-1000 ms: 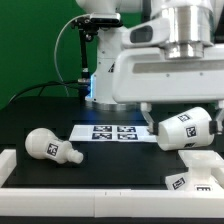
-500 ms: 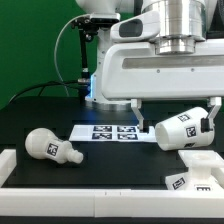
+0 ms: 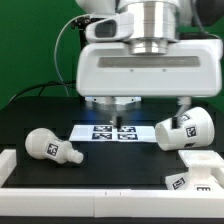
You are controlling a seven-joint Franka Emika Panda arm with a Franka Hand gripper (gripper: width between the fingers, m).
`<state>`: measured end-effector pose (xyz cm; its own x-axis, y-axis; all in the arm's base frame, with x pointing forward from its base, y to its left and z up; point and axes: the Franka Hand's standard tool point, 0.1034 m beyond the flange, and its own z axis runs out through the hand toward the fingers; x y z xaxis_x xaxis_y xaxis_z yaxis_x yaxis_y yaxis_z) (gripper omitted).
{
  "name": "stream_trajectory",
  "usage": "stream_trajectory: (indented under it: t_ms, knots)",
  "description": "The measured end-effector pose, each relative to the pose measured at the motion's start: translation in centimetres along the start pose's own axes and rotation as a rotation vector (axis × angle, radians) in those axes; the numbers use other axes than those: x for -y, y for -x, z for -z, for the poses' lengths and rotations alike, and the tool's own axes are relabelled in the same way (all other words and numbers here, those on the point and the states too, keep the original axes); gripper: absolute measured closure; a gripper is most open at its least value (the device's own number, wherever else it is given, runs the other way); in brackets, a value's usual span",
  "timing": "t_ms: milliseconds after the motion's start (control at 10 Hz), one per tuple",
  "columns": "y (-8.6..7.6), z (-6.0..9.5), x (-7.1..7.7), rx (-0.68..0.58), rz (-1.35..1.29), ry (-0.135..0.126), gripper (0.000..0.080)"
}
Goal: Assemble lamp
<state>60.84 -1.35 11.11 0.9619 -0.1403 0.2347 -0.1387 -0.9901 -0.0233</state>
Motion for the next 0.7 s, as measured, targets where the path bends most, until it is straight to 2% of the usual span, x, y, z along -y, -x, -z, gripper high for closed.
stream_trajectory:
  t_ms: [500,600,700]
  knots:
    - [0.2,-0.1,0.1,0.000,-0.013,0.001,0.0101]
    - [0.3,-0.2,-0.2,0.004,0.041,0.003,0.0101]
    - [1.0,-0.4,-1.8,0.021,0.140,0.010,0.0101]
